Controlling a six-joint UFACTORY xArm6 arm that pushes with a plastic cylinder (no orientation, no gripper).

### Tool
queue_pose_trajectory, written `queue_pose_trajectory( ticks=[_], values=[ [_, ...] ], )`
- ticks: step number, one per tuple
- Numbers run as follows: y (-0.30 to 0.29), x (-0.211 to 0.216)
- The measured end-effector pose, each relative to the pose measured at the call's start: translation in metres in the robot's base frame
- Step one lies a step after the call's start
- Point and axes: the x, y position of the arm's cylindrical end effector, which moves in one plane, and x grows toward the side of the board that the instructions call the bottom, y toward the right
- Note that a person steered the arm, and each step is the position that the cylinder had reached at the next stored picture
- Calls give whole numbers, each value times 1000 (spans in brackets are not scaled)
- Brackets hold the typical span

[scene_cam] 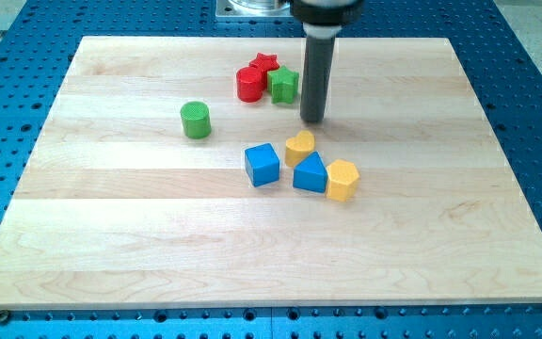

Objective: Place the green circle bottom left of red circle

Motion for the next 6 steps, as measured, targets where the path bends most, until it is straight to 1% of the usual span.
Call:
queue_pose_trajectory(
  ticks=[1, 2, 3, 4, 5, 6],
  values=[
    [-97, 7],
    [-168, 34],
    [-177, 9],
    [-115, -5],
    [-136, -1],
    [-195, -5]
  ],
)
